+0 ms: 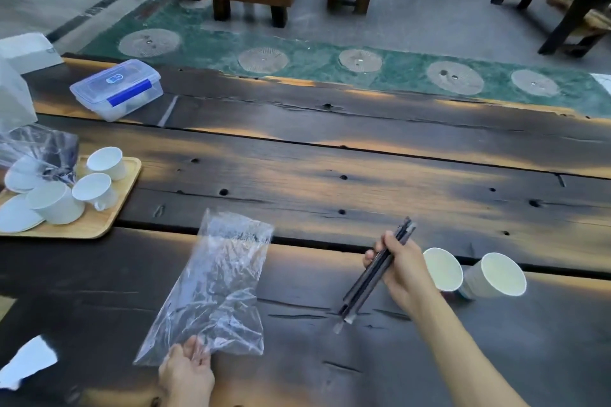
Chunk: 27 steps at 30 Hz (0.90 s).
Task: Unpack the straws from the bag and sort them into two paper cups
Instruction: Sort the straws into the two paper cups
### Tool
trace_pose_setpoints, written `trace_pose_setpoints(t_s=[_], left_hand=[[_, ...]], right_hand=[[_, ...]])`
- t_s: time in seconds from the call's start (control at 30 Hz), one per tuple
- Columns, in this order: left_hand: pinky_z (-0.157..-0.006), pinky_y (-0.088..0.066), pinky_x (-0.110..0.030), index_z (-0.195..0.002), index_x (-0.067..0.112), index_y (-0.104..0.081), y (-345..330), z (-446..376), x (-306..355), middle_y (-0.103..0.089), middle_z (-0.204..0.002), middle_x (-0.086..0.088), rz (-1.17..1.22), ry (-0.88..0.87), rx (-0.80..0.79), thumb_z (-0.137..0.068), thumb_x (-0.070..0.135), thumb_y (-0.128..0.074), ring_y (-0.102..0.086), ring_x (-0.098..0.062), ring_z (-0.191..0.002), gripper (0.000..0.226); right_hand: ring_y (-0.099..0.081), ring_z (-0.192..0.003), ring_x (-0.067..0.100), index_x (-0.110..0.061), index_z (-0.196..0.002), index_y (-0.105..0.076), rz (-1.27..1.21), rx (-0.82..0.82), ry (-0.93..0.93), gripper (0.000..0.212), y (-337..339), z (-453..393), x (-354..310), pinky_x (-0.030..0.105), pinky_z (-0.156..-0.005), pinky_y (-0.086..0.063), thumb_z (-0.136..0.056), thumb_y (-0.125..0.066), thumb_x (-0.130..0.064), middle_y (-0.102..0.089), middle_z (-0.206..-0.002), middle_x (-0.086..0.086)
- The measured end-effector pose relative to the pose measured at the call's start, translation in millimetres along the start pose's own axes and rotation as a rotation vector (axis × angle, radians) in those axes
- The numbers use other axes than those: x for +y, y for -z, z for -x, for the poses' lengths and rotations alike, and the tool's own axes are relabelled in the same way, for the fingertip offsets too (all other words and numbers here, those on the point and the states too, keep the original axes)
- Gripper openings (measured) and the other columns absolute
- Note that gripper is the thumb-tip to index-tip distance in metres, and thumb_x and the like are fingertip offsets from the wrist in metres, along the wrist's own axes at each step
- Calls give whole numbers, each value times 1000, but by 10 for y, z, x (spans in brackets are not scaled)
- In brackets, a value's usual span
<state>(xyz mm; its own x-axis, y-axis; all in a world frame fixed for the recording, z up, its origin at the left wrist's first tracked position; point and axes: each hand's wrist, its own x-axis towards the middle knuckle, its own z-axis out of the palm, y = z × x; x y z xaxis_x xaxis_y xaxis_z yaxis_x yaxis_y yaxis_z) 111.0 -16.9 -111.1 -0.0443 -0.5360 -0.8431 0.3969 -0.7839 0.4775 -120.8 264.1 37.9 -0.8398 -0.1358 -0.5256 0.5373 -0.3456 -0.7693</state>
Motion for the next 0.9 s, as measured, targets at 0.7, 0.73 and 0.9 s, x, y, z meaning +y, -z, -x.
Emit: trace_pose_setpoints(t_s=[0.7, 0.73, 0.9], left_hand=[[-48, -42, -20, -76, 13, -62, 195, 828, -975, -67, -67, -4, -1795, 92, -773, -88, 12, -62, -56, -11, -46, 12], [-47, -42, -19, -77, 16, -61, 90, 852, -1063, -65, -69, -2, -1826, 90, -803, -90, 12, -58, -55, -8, -46, 14], [-55, -44, -26, -76, 18, -59, -431, 866, -1379, -64, -74, -1, -1844, -286, -717, -92, 9, -52, -58, -16, -62, 18]], right_hand=[[-57, -77, 28, -7, -106, -58, 567, 230, -395, 24, 453, -566, 974, 39, -62, -45, -85, -47, -12, -61, -84, 16], [-55, -78, 27, -9, -108, -57, 572, 233, -383, 24, 447, -504, 932, 35, -62, -41, -88, -46, -11, -61, -85, 14], [-55, -76, 18, -15, -106, -58, 606, 296, -310, 22, 688, -374, 958, 29, -65, -42, -95, -42, -5, -64, -92, 6]])
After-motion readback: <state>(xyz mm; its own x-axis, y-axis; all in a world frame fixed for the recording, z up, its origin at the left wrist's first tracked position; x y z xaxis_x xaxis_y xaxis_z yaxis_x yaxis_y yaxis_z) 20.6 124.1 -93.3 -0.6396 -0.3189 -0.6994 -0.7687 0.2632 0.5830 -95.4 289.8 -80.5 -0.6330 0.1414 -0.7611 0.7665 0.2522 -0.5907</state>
